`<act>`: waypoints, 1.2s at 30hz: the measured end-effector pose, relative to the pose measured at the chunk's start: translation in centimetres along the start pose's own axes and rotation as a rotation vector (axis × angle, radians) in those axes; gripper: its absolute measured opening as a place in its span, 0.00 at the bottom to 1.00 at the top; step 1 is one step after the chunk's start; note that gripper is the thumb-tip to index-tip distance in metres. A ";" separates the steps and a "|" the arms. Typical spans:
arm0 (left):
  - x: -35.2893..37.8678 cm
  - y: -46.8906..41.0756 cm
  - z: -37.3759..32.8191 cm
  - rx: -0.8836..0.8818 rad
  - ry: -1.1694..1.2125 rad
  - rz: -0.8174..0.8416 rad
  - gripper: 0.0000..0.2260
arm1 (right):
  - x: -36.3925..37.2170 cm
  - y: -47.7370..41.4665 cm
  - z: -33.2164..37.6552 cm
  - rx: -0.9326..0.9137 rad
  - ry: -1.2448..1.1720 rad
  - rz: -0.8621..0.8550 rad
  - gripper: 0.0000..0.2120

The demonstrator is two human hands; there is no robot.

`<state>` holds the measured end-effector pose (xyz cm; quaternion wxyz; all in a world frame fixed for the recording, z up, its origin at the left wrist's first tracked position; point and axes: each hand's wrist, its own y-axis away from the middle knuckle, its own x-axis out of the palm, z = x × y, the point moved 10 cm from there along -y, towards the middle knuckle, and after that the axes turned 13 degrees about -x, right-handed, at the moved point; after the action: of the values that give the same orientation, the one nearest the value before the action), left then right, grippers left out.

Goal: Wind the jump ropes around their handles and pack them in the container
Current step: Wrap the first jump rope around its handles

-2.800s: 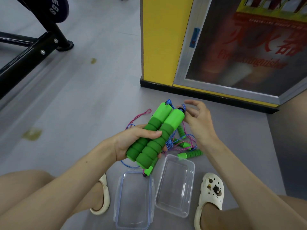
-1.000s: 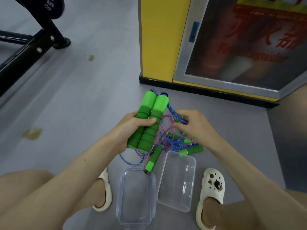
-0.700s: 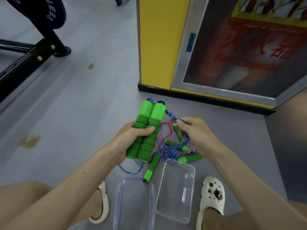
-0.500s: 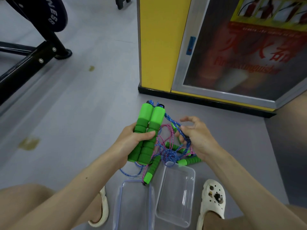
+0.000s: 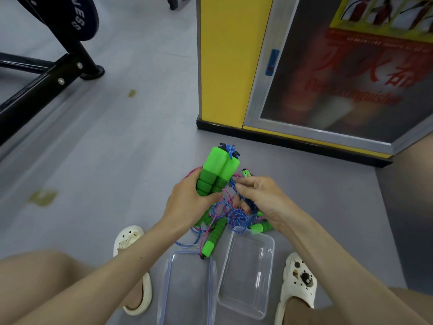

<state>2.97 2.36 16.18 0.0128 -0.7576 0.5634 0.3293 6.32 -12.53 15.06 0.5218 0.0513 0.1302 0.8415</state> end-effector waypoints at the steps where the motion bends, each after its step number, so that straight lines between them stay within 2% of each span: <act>1: 0.0 0.2 -0.2 0.025 -0.062 -0.027 0.13 | 0.0 0.1 0.0 0.008 0.023 0.015 0.07; 4: 0.2 0.7 -0.9 0.085 -0.159 -0.068 0.13 | 0.0 0.3 -0.1 0.012 0.129 0.033 0.10; 7: 0.5 0.8 -1.0 0.107 -0.240 -0.104 0.12 | 0.5 0.2 0.3 -0.076 0.440 0.074 0.14; 9: 0.9 1.0 -1.2 0.146 -0.329 -0.146 0.14 | 0.7 0.1 0.3 -0.102 0.552 0.078 0.17; 11: 1.0 1.3 -1.6 0.199 -0.389 -0.193 0.15 | 0.9 0.0 0.0 -0.071 0.484 0.075 0.16; 18: 0.7 1.9 -3.8 0.370 -0.579 -0.389 0.16 | 1.6 0.1 -0.1 0.024 -0.016 0.053 0.09; 28: 1.2 3.3 -6.3 0.484 -0.788 -0.520 0.27 | 1.4 0.3 1.0 -0.087 -0.226 0.012 0.07; 30: 1.7 3.8 -6.6 0.534 -0.832 -0.554 0.28 | 1.0 0.3 0.6 -0.057 -0.180 -0.050 0.12; 33: 2.9 4.6 -6.9 0.616 -0.805 -0.562 0.29 | -0.5 0.7 0.0 -0.006 -0.123 -0.259 0.21; 36: 3.5 4.7 -6.6 0.574 -0.679 -0.442 0.32 | -2.1 0.8 0.3 -0.014 -0.121 -0.390 0.13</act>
<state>2.65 -4.84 21.19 0.4732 -0.6749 0.4211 0.3785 6.65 -14.69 15.63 0.6822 0.0718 0.1001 0.7208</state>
